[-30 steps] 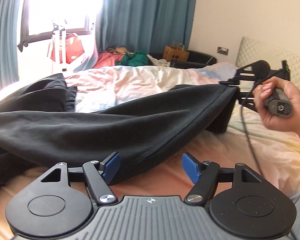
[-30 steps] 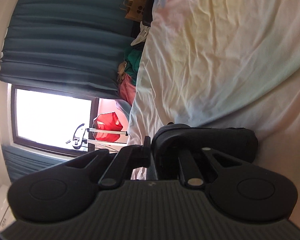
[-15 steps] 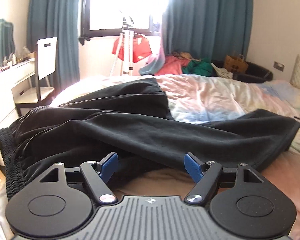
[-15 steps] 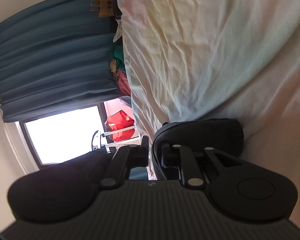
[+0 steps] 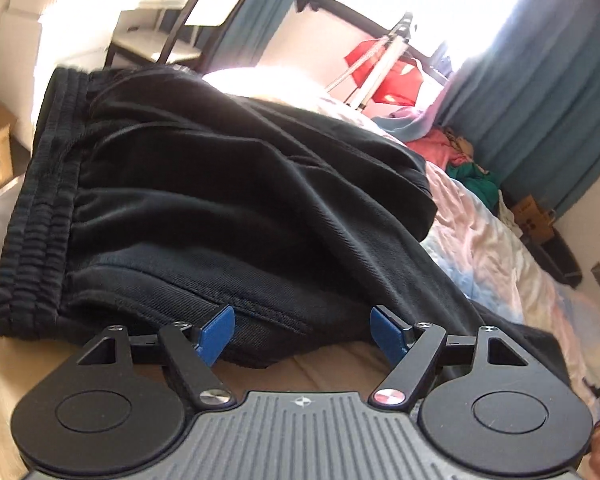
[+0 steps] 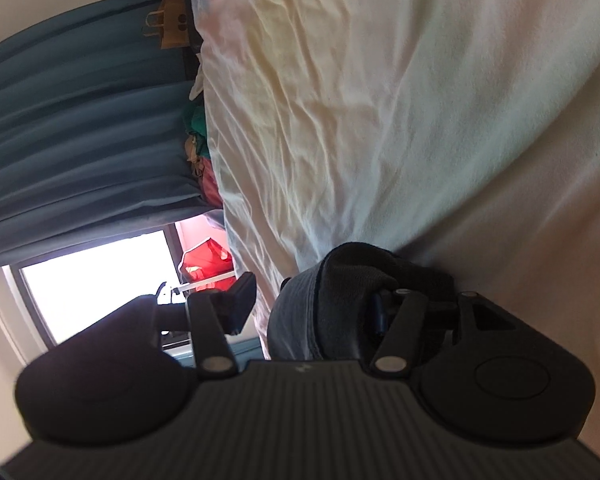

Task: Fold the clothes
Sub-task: 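Release the legs with the left gripper and grasp the folded pants edge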

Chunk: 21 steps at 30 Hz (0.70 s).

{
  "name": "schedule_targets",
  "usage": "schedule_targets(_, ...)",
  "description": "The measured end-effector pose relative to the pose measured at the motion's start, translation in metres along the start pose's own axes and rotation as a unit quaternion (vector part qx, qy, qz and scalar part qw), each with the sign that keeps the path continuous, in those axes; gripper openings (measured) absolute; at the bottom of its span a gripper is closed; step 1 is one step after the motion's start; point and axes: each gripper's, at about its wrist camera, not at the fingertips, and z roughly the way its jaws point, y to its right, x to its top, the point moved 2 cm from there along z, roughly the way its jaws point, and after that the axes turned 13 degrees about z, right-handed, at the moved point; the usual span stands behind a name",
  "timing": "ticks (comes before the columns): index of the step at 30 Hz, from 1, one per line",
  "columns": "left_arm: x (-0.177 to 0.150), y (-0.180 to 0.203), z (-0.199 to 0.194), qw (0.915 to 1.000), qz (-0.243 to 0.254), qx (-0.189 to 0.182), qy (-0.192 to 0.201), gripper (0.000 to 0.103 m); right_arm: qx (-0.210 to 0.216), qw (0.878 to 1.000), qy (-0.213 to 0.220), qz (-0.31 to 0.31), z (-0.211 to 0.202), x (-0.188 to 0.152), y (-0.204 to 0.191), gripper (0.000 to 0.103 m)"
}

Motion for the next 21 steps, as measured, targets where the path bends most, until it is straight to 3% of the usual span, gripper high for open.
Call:
schedule_targets(3, -0.002, -0.022, 0.001, 0.9980, -0.058, -0.020, -0.014, 0.076, -0.026, 0.999, 0.029, -0.002, 0.016, -0.001, -0.004, 0.051)
schedule_targets(5, -0.004, -0.027, 0.000, 0.9966, -0.073, -0.028, -0.025, 0.077, -0.018, 0.999, 0.029, -0.028, 0.024, -0.007, -0.016, 0.040)
schedule_targets(7, -0.008, -0.030, 0.002, 0.9940, -0.090, -0.048, -0.040, 0.078, 0.033, 0.996, 0.030, -0.075, 0.020, -0.018, -0.039, 0.030)
schedule_targets(8, -0.010, -0.031, 0.002, 0.9924, -0.098, -0.058, -0.048, 0.080, 0.065, 0.993, 0.032, -0.097, 0.016, -0.024, -0.051, 0.030)
schedule_targets(12, -0.016, -0.039, 0.008, 0.9855, -0.125, -0.081, -0.082, 0.080, 0.185, 0.960, 0.061, -0.200, -0.021, -0.044, -0.089, 0.029)
schedule_targets(14, -0.019, -0.045, 0.009, 0.9840, -0.139, -0.068, -0.089, 0.080, 0.172, 0.965, 0.061, -0.187, -0.024, -0.033, -0.082, 0.029)
schedule_targets(17, -0.023, -0.064, 0.010, 0.9749, -0.193, -0.071, -0.086, 0.080, 0.151, 0.973, 0.059, -0.167, -0.030, -0.016, -0.071, 0.029)
schedule_targets(19, -0.026, -0.076, 0.011, 0.9678, -0.225, -0.071, -0.087, 0.080, 0.095, 0.985, 0.054, -0.135, -0.020, -0.002, -0.051, 0.029)
schedule_targets(21, -0.029, -0.085, 0.009, 0.9629, -0.248, -0.070, -0.081, 0.080, 0.042, 0.990, 0.065, -0.120, -0.016, 0.004, -0.034, 0.030)
